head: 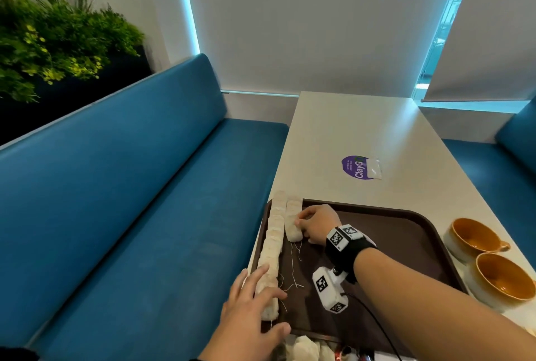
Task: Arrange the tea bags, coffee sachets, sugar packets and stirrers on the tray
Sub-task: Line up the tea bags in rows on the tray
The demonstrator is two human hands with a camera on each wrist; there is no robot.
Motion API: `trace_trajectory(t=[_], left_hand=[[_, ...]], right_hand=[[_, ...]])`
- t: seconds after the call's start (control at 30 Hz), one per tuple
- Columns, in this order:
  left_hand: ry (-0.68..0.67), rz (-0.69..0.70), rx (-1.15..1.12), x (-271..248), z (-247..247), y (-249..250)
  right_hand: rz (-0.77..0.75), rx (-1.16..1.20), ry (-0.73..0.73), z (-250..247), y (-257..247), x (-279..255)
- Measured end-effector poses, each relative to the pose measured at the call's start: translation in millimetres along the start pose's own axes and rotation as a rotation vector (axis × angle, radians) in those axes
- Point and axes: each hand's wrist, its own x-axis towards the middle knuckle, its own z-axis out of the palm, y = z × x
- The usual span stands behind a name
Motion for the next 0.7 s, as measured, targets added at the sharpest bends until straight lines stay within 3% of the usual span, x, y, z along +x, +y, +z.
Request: trace_trajectory(t=[0.23,0.53,0.7], left_hand=[[-0.042,-0.009,-0.012,-2.7,1.6,-2.7],[0.018,-0.034,-0.065,-7.6,2.7,-6.6],[0.116,-0.029,-0.100,-13.1,2.2,-11.3]], right_hand=[[0.079,0.052,0.051,0.0,-7.1,-1.2],[0.114,0.149,0.024,3.3,-4.2,-14.5],[0.096,0.111,0.029,-5.0,-3.0,-25.4]])
